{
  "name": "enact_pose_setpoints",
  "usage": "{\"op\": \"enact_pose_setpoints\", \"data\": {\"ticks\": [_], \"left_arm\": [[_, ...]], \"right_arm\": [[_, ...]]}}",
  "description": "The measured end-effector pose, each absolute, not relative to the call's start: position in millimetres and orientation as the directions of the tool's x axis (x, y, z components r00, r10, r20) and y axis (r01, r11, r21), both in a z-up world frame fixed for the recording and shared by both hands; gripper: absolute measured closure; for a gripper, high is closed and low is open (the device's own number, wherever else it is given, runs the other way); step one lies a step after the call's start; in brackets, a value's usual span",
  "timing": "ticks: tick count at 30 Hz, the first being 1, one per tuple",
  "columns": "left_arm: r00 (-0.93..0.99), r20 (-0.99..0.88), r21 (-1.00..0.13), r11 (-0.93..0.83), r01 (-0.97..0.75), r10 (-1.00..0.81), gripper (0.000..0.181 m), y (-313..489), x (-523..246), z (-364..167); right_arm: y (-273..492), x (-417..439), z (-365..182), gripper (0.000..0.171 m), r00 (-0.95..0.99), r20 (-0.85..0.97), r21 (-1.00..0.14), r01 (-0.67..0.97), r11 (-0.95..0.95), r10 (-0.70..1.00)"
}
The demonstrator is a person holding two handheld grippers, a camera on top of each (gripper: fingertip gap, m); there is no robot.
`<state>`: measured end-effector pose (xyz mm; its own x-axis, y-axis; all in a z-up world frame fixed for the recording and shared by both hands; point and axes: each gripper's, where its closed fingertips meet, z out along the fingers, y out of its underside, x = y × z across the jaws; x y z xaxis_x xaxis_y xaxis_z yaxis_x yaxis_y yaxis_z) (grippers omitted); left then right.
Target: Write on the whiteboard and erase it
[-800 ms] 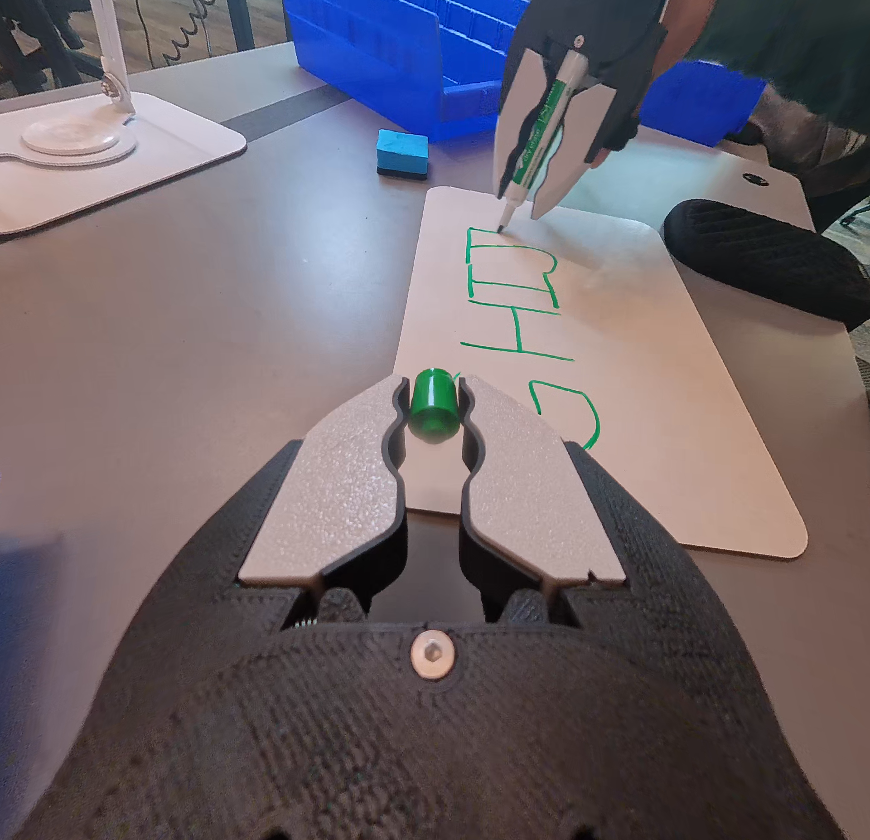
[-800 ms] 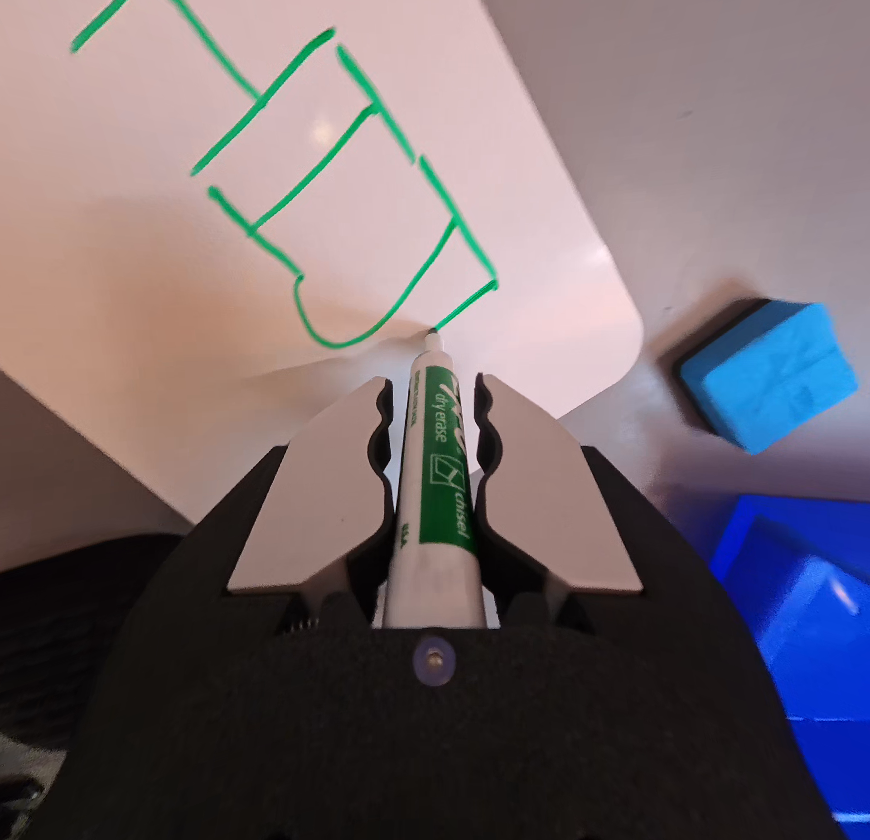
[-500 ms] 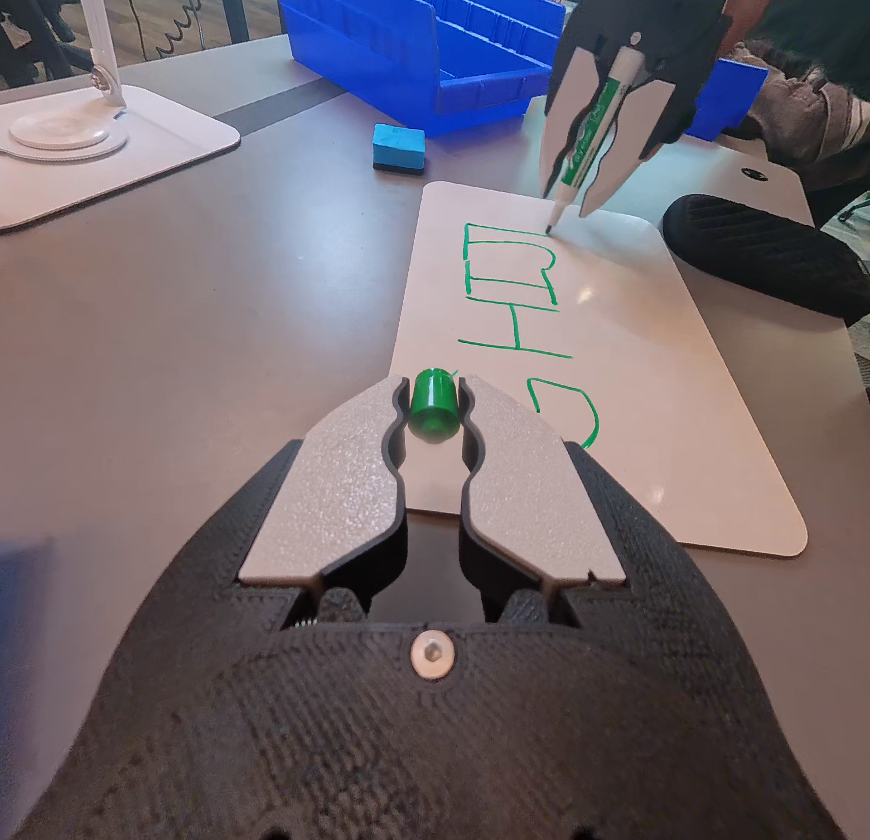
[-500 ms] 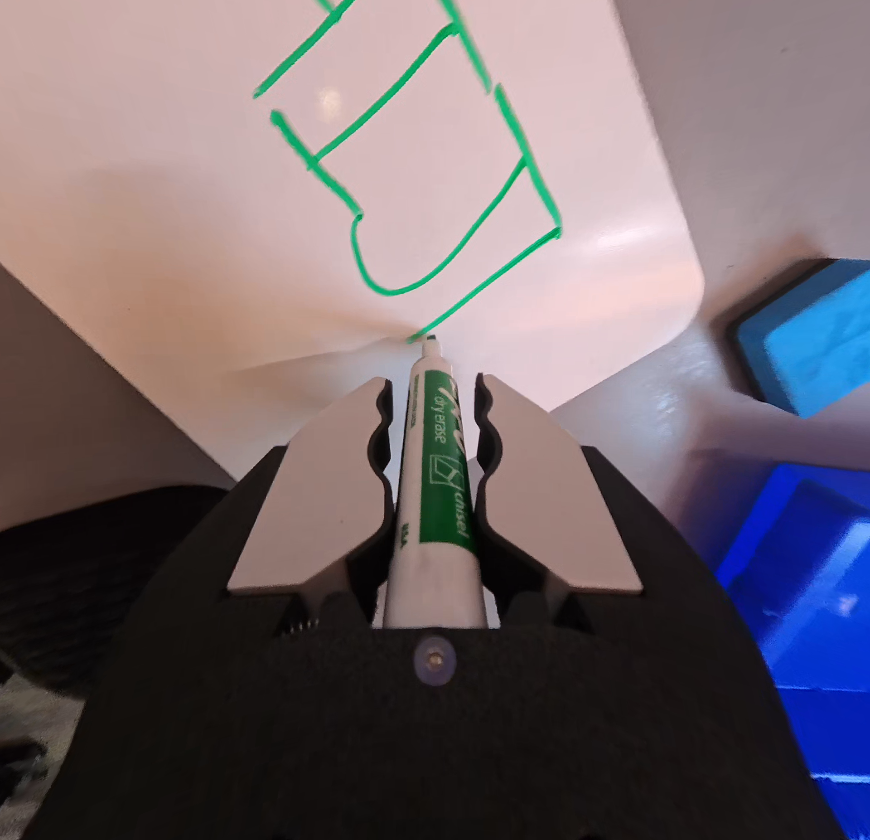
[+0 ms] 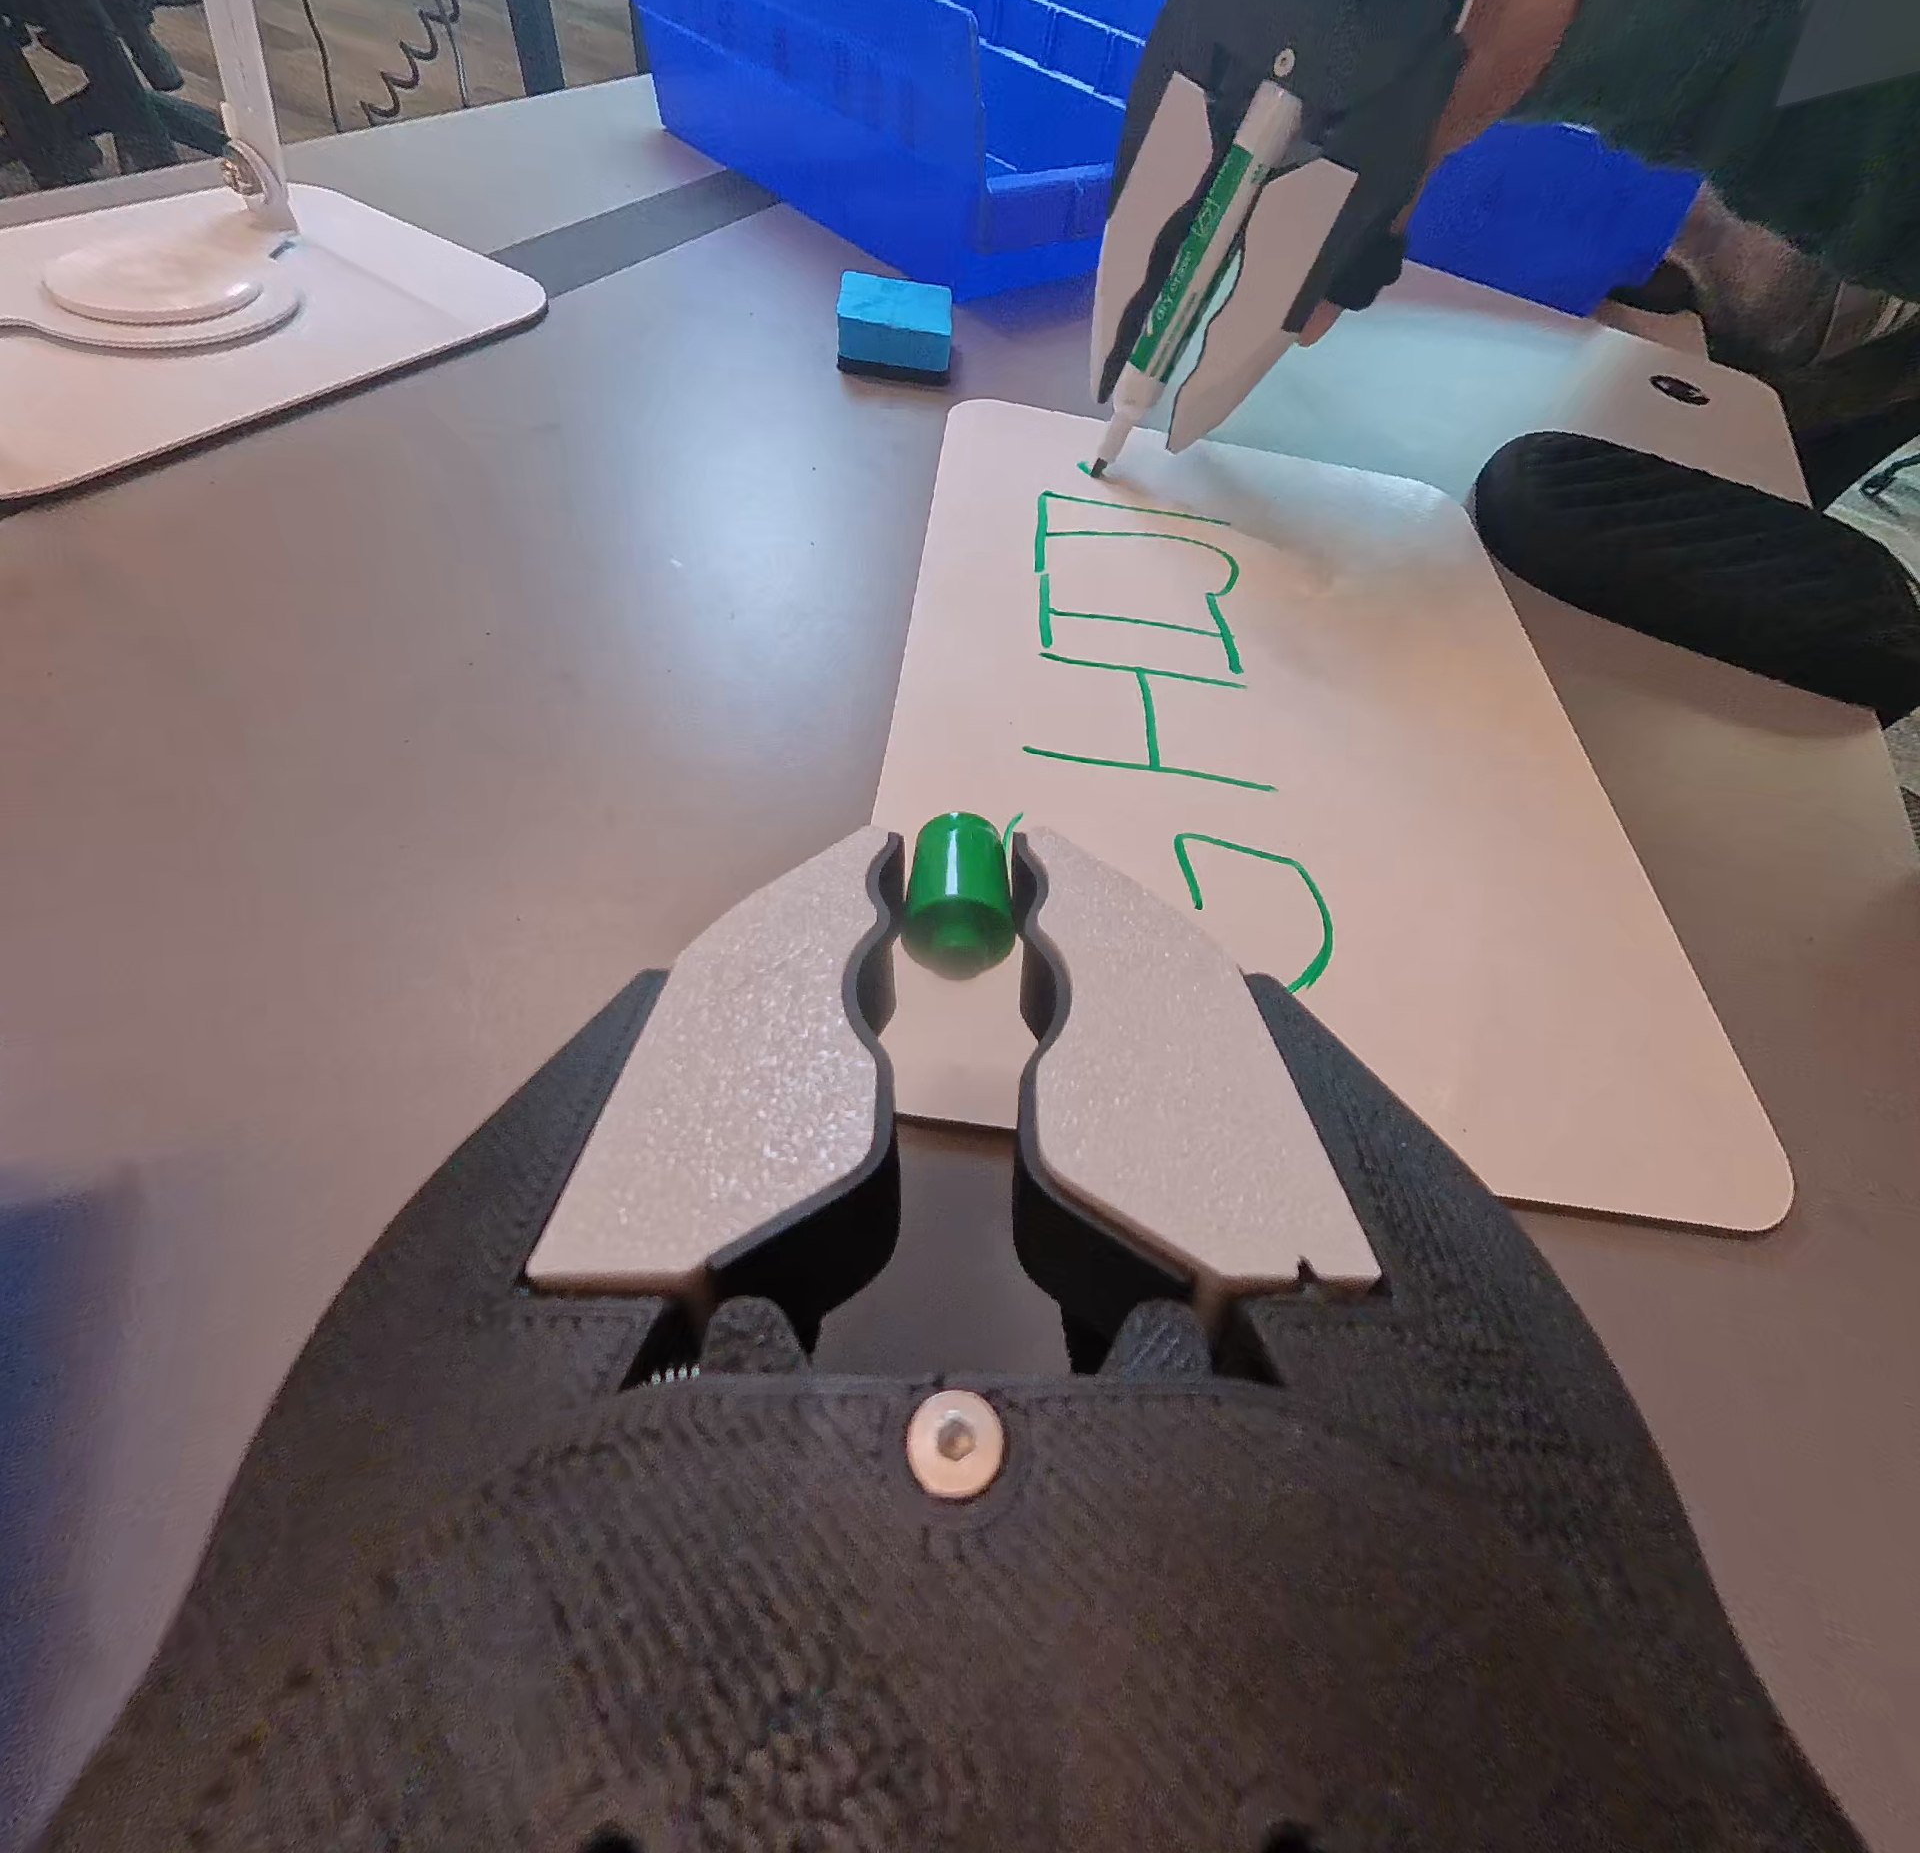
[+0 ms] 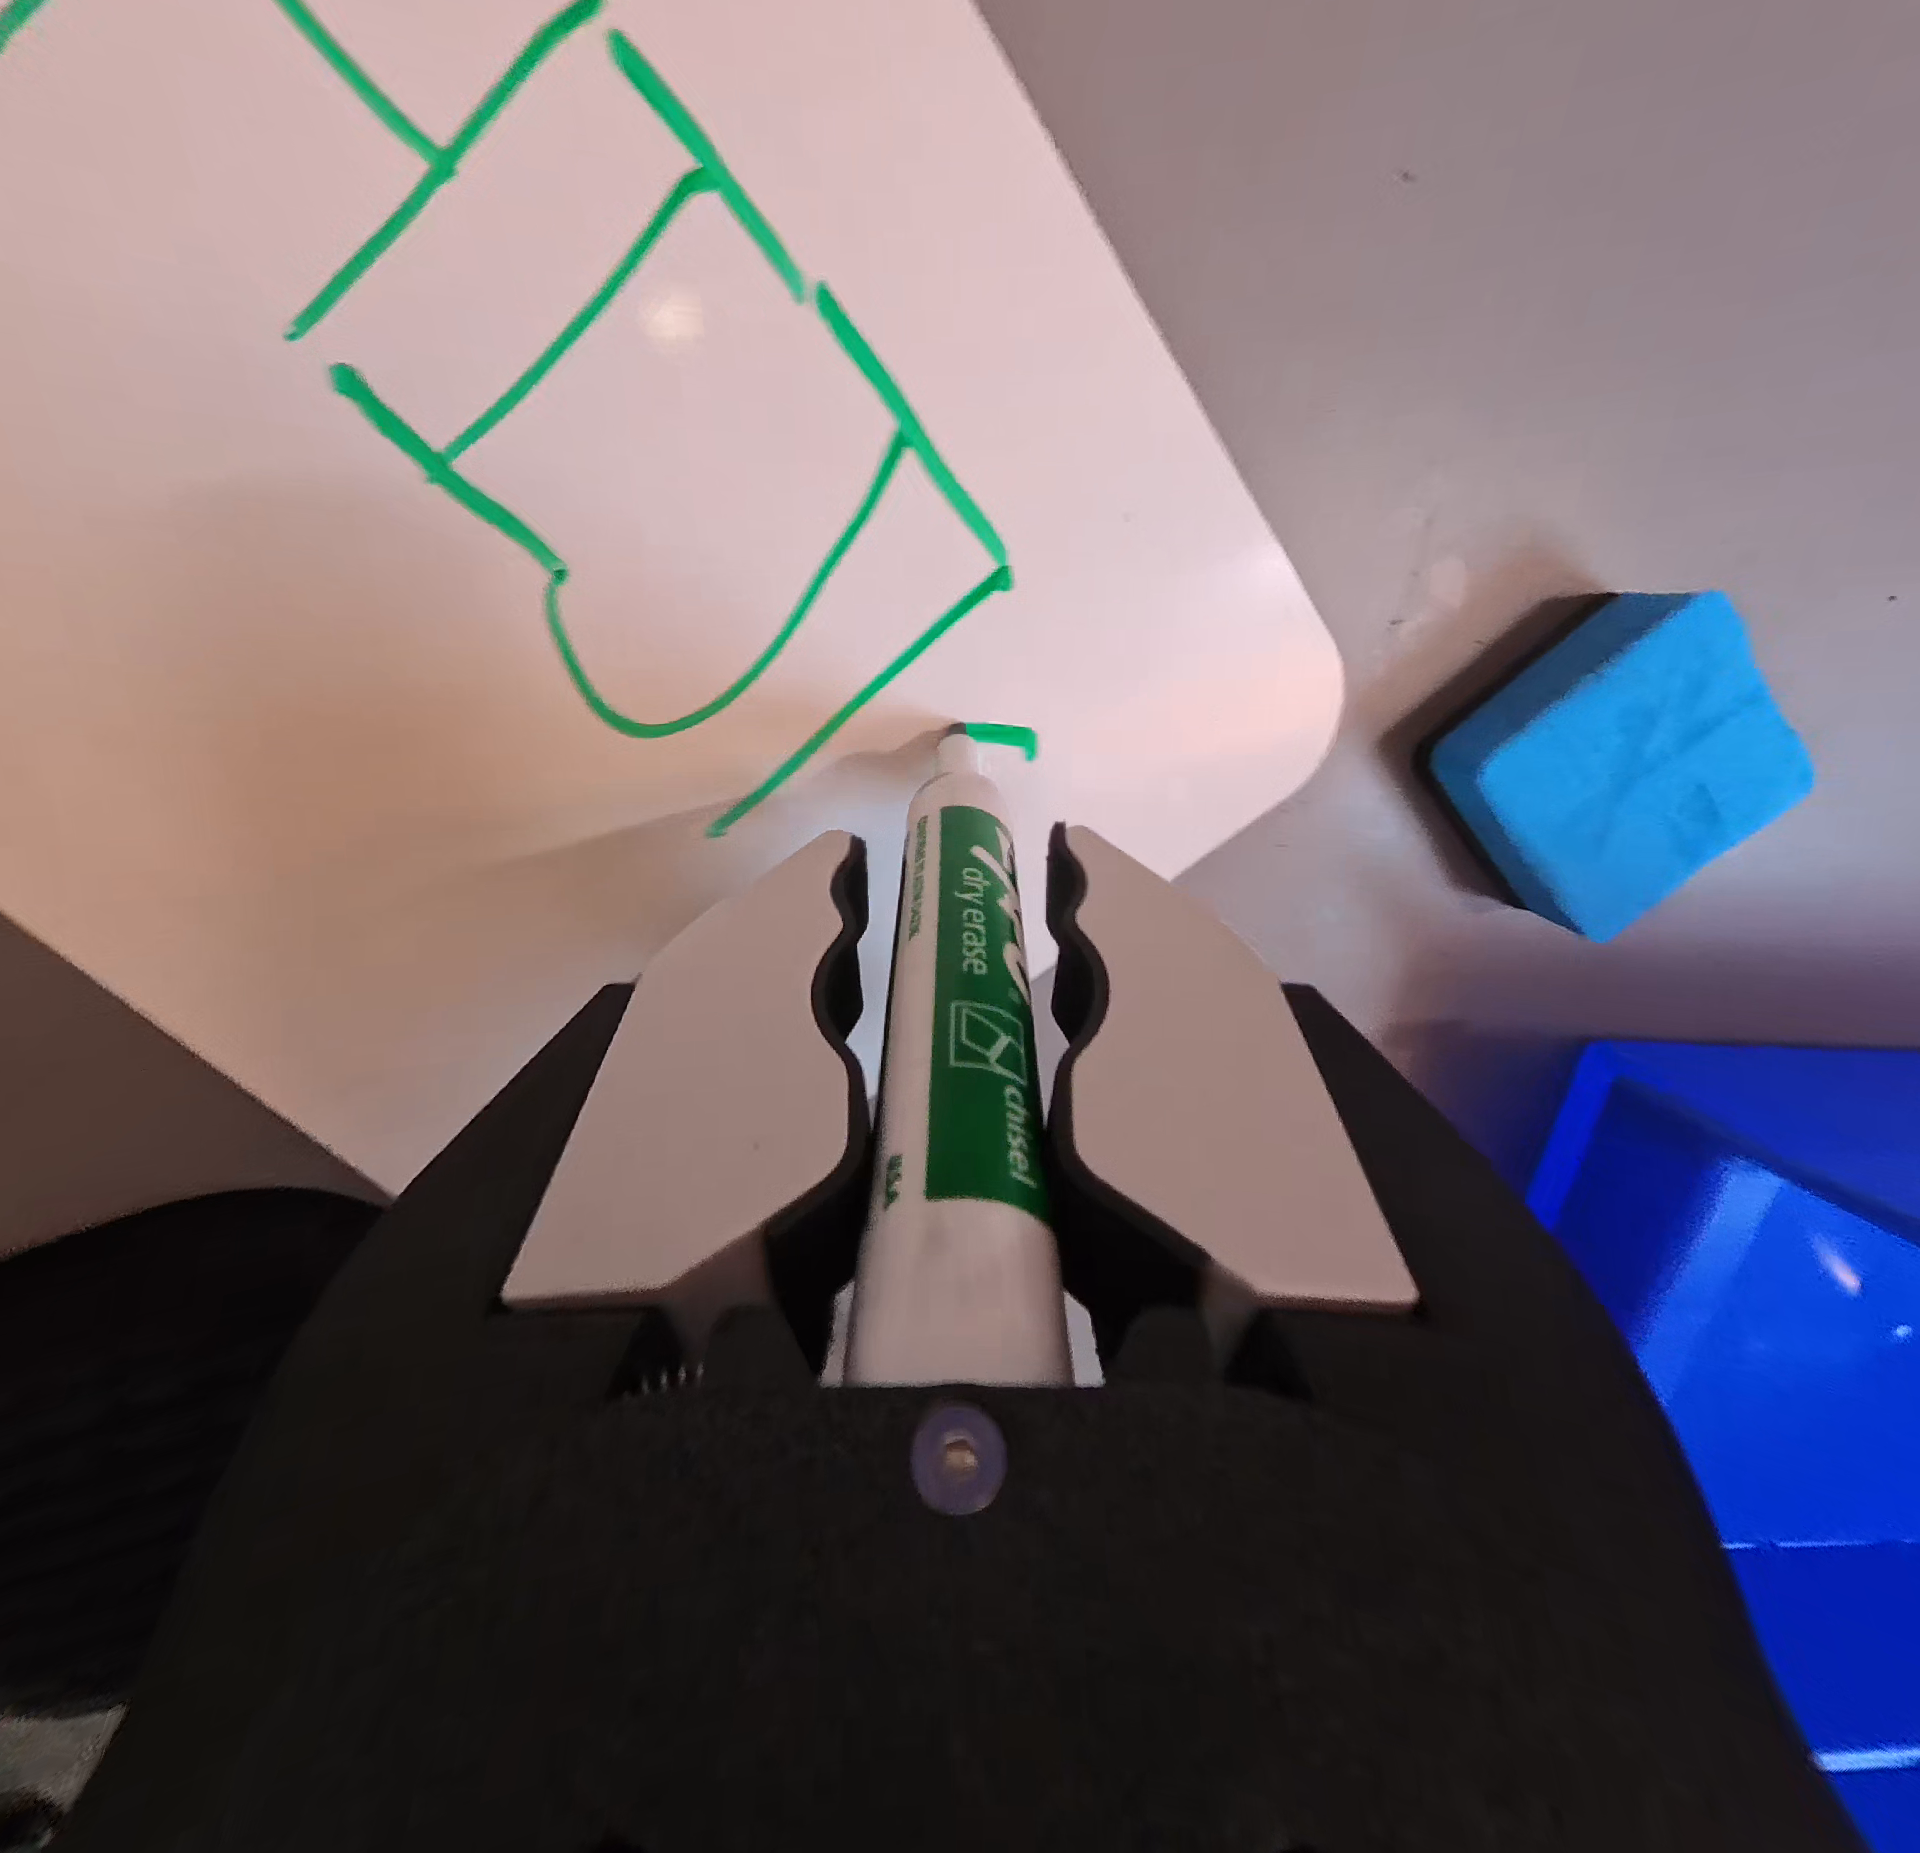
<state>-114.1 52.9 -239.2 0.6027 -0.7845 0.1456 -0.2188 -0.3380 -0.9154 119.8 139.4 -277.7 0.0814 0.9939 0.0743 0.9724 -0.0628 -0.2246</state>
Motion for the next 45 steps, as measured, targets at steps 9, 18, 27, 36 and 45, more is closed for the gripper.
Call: {"op": "enact_pose_setpoints", "data": {"ticks": [9,18,27,36,45], "left_arm": [[0.597,0.144,-0.916,-0.335,-0.222,-0.789,0.162,51.6,-112.8,-239.0],[0.597,0.145,-0.915,-0.336,-0.223,-0.789,0.162,51.6,-112.6,-239.5],[0.604,0.148,-0.913,-0.343,-0.22,-0.783,0.162,53.2,-113.9,-240.8],[0.608,0.148,-0.915,-0.341,-0.215,-0.78,0.162,53.8,-115.2,-239.8],[0.606,0.156,-0.913,-0.348,-0.213,-0.78,0.162,53.5,-114.9,-240.1]], "right_arm": [[113.6,119.3,-277.3,0.137,0.023,0.058,-0.193,0.981,-0.011,0.998],[109.6,159.0,-276.2,0.137,0.085,0.044,-0.148,0.986,-0.078,0.995],[139.5,140.3,-264.5,0.137,0.126,0.102,-0.259,0.961,-0.096,0.987],[148.6,134.9,-270.9,0.137,0.117,0.102,-0.267,0.96,-0.086,0.988],[151.7,128.8,-270.7,0.137,0.104,0.1,-0.269,0.96,-0.074,0.99]]}}
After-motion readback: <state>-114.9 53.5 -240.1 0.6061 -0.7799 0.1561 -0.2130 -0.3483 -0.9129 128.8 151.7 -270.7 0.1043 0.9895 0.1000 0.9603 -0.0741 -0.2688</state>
